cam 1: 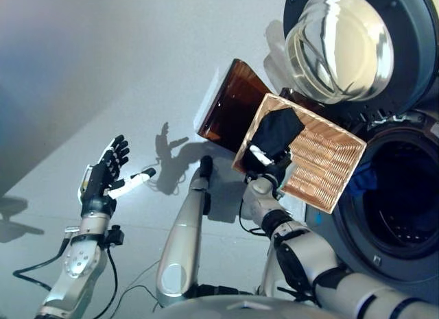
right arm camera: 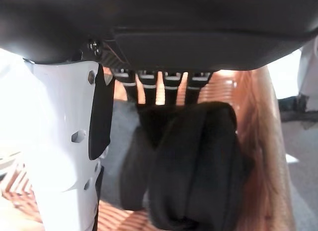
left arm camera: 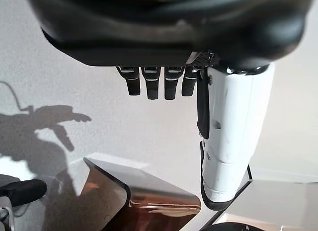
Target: Pick up the clothes and place them into the washing machine
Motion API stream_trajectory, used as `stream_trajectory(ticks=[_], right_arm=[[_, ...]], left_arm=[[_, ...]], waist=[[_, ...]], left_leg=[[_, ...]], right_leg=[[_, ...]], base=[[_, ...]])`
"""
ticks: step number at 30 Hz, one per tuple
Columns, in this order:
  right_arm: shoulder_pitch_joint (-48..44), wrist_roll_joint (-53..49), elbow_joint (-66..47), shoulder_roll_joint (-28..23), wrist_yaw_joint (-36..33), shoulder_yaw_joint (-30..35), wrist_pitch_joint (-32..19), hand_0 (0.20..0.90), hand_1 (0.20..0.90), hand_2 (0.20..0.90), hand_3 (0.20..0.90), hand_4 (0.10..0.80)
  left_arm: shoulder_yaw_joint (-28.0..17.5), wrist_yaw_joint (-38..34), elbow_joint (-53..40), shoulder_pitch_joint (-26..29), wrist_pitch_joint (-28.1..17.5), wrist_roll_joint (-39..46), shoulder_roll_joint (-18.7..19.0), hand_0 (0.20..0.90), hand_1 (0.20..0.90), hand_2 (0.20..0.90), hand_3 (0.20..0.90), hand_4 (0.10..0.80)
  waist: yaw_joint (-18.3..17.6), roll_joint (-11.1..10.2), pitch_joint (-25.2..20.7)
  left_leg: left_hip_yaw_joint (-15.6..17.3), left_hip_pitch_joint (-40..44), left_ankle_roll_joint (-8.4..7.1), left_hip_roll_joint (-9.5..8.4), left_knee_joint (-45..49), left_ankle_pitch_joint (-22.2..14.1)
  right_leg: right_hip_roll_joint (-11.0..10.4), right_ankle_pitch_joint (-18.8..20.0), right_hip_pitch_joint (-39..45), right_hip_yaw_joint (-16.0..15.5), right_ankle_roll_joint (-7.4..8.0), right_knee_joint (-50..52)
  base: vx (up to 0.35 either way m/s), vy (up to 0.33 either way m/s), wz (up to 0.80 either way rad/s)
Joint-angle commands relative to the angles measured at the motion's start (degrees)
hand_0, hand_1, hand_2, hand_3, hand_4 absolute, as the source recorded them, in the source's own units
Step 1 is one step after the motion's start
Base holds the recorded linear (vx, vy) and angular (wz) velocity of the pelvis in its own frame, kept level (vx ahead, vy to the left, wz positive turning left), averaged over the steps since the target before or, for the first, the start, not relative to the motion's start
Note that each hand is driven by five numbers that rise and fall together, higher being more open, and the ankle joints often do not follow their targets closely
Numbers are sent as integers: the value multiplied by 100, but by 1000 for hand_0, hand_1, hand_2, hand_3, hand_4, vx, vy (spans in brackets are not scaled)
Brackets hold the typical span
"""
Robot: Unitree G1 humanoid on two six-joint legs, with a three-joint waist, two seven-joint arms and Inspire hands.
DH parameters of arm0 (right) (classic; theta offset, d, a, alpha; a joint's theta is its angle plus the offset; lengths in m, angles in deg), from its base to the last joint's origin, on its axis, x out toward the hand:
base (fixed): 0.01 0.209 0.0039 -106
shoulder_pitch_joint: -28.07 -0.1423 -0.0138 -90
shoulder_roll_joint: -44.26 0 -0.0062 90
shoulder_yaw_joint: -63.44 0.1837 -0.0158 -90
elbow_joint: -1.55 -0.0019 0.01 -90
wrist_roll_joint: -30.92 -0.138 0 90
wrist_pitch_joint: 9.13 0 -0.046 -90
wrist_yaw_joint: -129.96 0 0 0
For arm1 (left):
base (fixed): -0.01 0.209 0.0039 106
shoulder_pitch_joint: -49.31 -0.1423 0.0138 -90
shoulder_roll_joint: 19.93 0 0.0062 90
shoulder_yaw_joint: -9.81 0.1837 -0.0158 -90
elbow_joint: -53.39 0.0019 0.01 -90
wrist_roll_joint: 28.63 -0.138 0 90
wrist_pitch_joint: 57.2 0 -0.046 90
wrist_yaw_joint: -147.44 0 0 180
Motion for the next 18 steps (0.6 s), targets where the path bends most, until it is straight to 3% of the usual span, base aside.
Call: stream_trajectory(ticks=[1, 18], right_arm=[[24, 57, 4, 270, -186, 20, -28, 900, 900, 900, 900, 800], [-359, 166, 146, -24, -247, 220, 53, 900, 900, 900, 900, 800]], left_arm=[[-145, -189, -724, -260, -422, 107, 398, 900, 900, 900, 900, 800], [-136, -170, -836, -289, -473, 210, 556, 900, 900, 900, 900, 800]], waist=[[150, 53, -61], [152, 209, 48]], left_leg=[[-279, -301, -542, 241, -22, 46], [-317, -790, -513, 185, 516, -77]], right_leg=[[-563, 1029, 14, 448, 486, -759], [-609, 851, -598, 632, 442, -63]], base=[[-38, 19, 0], [-20, 12, 2]])
